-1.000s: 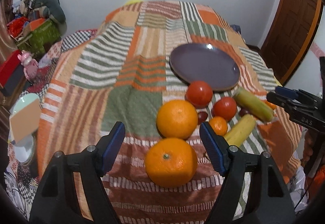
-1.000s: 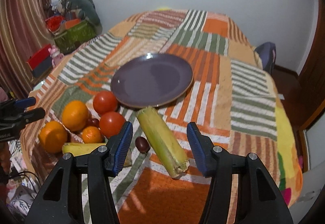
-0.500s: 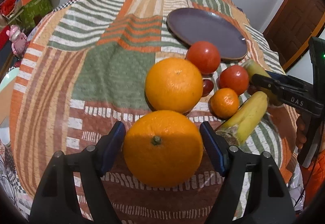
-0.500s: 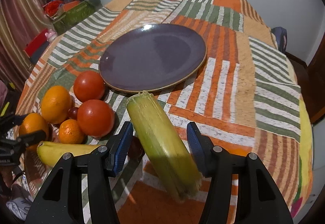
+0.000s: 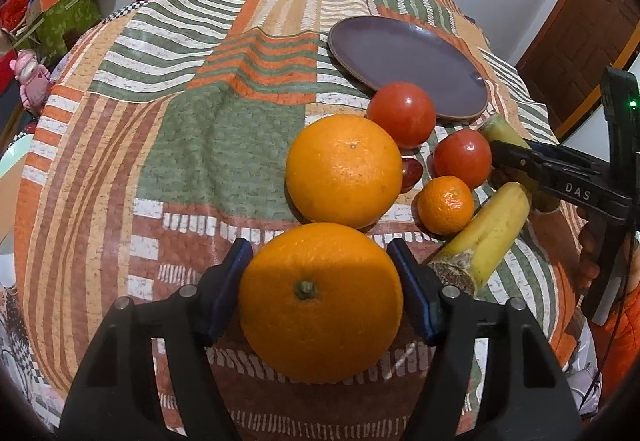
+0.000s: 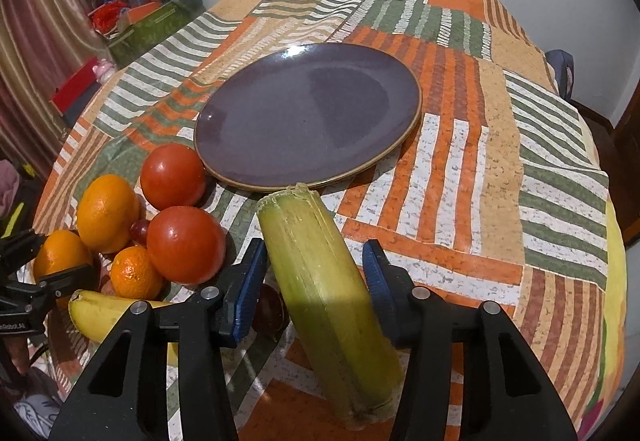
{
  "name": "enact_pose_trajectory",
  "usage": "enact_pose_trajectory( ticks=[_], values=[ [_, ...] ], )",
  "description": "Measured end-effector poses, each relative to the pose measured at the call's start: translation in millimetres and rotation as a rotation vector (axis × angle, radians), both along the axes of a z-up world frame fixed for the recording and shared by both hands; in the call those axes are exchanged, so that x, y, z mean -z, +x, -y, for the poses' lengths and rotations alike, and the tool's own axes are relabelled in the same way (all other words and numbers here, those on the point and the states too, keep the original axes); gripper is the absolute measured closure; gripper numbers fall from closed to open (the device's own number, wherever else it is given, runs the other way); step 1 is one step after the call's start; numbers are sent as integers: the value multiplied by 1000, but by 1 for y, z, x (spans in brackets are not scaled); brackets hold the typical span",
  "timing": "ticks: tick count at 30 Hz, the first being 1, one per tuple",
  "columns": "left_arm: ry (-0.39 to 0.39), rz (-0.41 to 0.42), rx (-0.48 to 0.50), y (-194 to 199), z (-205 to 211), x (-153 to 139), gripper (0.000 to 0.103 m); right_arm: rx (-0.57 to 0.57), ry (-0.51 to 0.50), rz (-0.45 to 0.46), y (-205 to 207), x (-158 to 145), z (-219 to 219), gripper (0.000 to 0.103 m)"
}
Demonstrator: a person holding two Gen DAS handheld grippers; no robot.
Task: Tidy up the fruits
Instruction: 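Lower the corn cob onto the purple plate with the right gripper while the left carries the orange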
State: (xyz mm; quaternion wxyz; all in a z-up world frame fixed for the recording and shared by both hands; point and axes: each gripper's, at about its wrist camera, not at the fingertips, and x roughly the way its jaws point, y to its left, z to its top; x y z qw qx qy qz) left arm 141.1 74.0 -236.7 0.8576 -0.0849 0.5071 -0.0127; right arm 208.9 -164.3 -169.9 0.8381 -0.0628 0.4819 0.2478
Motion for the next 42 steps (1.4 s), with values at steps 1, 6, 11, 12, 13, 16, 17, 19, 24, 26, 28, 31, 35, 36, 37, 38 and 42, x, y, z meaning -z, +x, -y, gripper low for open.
enact_pose_trajectory(
  ticks=[1,6,11,12,13,16,17,19,24,26,28,31,35,36,37,38,42],
  values=[
    [4,0,-4,-1,-1,-1,34,6,5,3,-1,-1,2,61],
    [22,20,-28,-7,-8,-10,34,40,39,16,-4,-11,14,64],
    [40,57,-40,-8,-14,-26,34,59,48,54,-9,-25,22,66],
    [42,67,-41,-7,-16,-30,34,63,53,62,-10,-28,23,67],
    [44,80,-42,-7,-16,-34,34,68,59,72,-11,-32,24,67],
    [51,118,-32,-3,-15,-47,34,78,71,104,-13,-42,27,67],
    [55,135,-28,-2,-15,-53,34,80,74,113,-14,-45,28,68],
    [61,164,-19,5,-12,-62,34,87,82,129,-13,-51,30,68],
    [64,231,0,23,-5,-83,34,92,95,173,-10,-65,30,68],
    [70,250,10,32,-2,-89,34,91,99,188,-7,-70,28,68],
    [70,267,21,41,1,-95,34,88,103,199,-4,-74,27,68],
    [66,285,37,56,5,-102,34,78,102,213,1,-78,24,68],
    [62,291,62,78,10,-104,34,61,101,215,7,-79,20,68],
    [62,288,67,83,11,-103,34,57,100,213,9,-78,19,68],
    [63,284,72,88,13,-102,34,52,100,208,12,-77,17,68],
    [63,280,77,93,15,-100,34,47,102,203,14,-76,16,68],
    [60,247,100,115,18,-89,34,22,104,172,24,-67,6,68]
  ],
)
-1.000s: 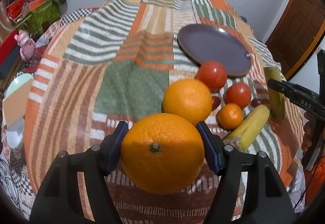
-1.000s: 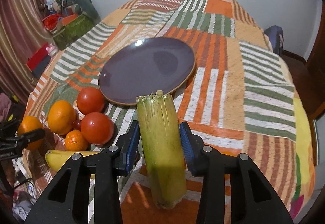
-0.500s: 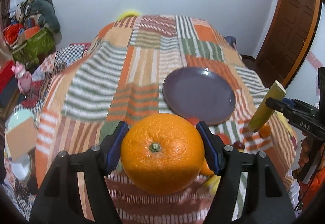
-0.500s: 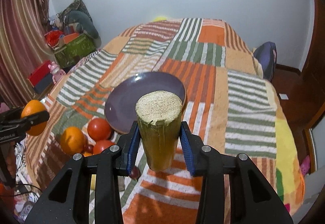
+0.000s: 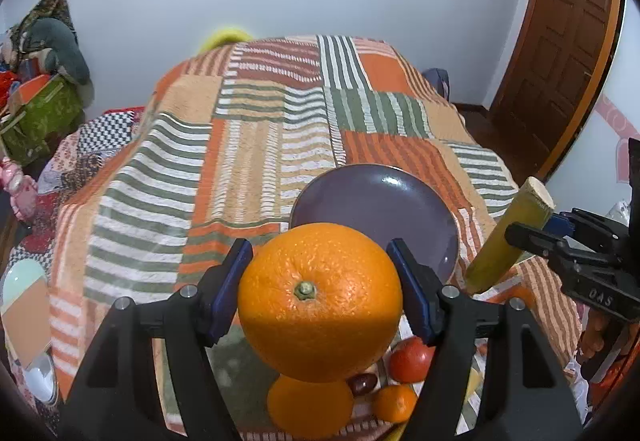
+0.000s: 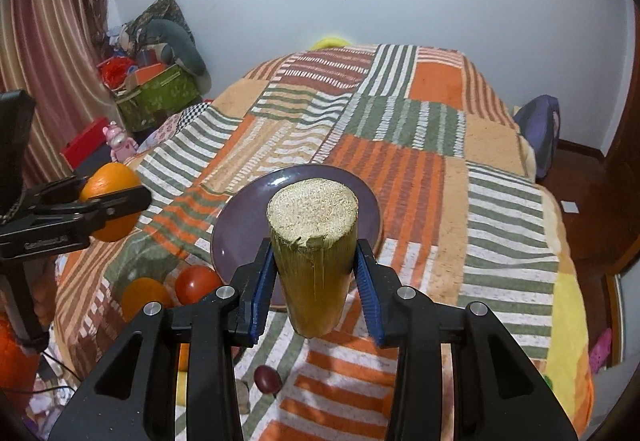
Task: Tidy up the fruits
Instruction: 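Lower the corn cob onto the purple plate with the right gripper while the left carries the orange, then set the orange on the plate with the left gripper while the right releases the corn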
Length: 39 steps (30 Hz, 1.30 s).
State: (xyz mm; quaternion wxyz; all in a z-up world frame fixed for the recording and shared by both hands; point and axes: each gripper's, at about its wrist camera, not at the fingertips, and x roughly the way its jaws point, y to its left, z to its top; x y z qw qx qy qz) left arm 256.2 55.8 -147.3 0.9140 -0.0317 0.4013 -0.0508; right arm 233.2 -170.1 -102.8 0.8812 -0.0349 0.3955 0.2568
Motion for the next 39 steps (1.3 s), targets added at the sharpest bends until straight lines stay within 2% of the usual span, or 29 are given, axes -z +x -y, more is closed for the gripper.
enact_pose_trajectory(
  ticks=[9,15,27,35,39],
  values=[
    [21,-94,47,45,7,36,34,-47,-18,-37,27,11,-25,68],
    [11,-164,96,70,10,58,34,-62,-66,-70,51,27,-45,68],
    [1,-256,123,108,10,84,34,-69,-95,-84,87,43,-60,68],
    [-10,-254,148,113,11,82,34,-61,-126,-133,98,61,-61,68],
    [29,-222,161,113,17,76,34,-53,-126,-169,102,67,-58,68]
  ],
)
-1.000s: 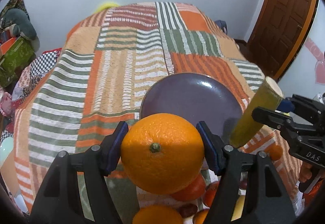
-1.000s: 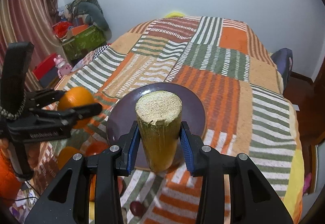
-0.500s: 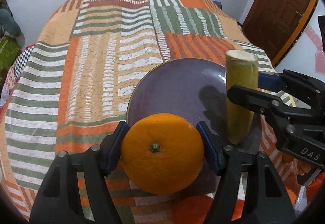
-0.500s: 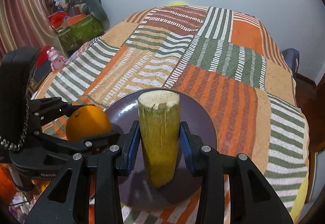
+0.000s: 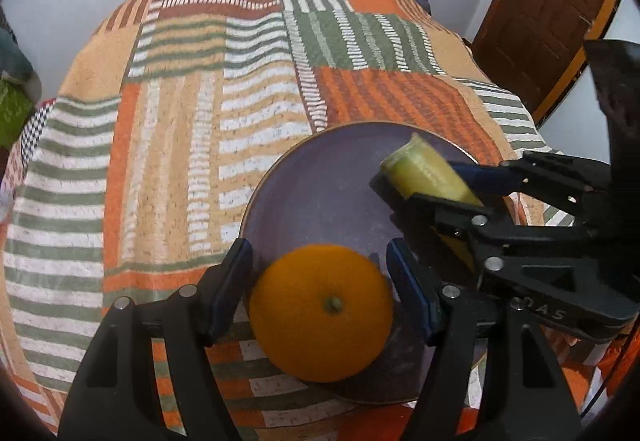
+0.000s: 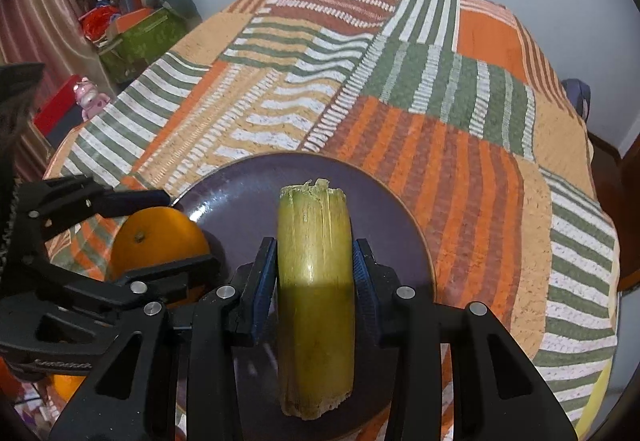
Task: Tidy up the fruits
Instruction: 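Set the orange on the plate with the left gripper while the right releases the corn, then grasp a second large orange with the left gripper while the right grasps a red tomato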
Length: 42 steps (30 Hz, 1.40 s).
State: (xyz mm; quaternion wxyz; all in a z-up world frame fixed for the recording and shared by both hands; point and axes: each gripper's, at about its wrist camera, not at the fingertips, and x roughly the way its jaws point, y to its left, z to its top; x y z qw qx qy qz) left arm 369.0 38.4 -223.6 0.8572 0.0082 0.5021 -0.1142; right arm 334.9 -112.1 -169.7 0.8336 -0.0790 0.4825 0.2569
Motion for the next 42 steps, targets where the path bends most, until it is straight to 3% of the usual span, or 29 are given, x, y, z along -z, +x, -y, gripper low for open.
enact_pose_trajectory(
  ticks=[10,23,30,42],
  values=[
    [-20,24,-36,-11,-9,-12,34,-10,-23,-8,-8,-2,2,67],
    [-12,153,-104,-68,-26,-66,33,18,18,122,-53,-59,15,66],
    [6,201,-131,-109,-30,-85,30,-10,55,175,-95,-79,17,58],
    [15,146,-148,-161,-34,-70,26,-61,69,149,-147,-65,11,56]
  ],
)
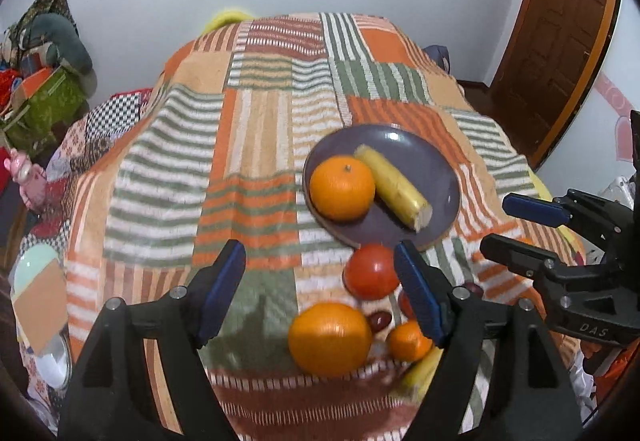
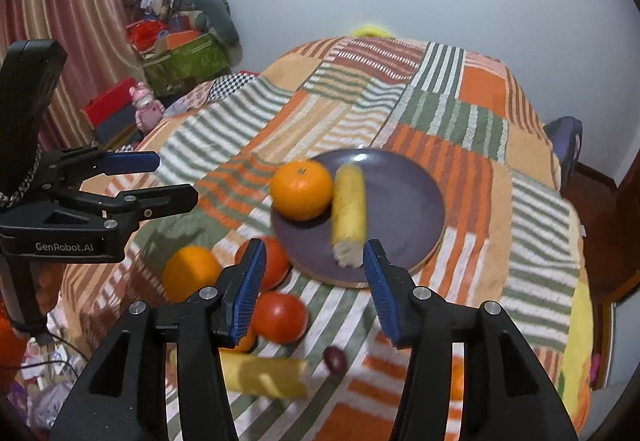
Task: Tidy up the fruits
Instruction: 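Grasp a second large orange with the left gripper while the right grasps a red tomato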
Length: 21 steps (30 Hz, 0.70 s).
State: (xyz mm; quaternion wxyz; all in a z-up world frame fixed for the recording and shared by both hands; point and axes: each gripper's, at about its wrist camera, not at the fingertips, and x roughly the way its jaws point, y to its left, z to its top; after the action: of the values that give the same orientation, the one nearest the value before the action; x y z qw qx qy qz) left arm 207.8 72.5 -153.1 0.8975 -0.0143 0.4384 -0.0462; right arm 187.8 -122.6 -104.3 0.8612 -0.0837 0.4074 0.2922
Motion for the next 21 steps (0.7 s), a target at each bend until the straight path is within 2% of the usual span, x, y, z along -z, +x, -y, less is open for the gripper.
enact_pose_trajectory(
  ticks=[10,21],
  values=[
    [-24,-99,-5,-28,-4,39,26,15,22,-132,-13,37,-5,56],
    [-69,-178,-12,-26,-2,74,26,11,2,-195,-4,61,-15,56]
  ],
)
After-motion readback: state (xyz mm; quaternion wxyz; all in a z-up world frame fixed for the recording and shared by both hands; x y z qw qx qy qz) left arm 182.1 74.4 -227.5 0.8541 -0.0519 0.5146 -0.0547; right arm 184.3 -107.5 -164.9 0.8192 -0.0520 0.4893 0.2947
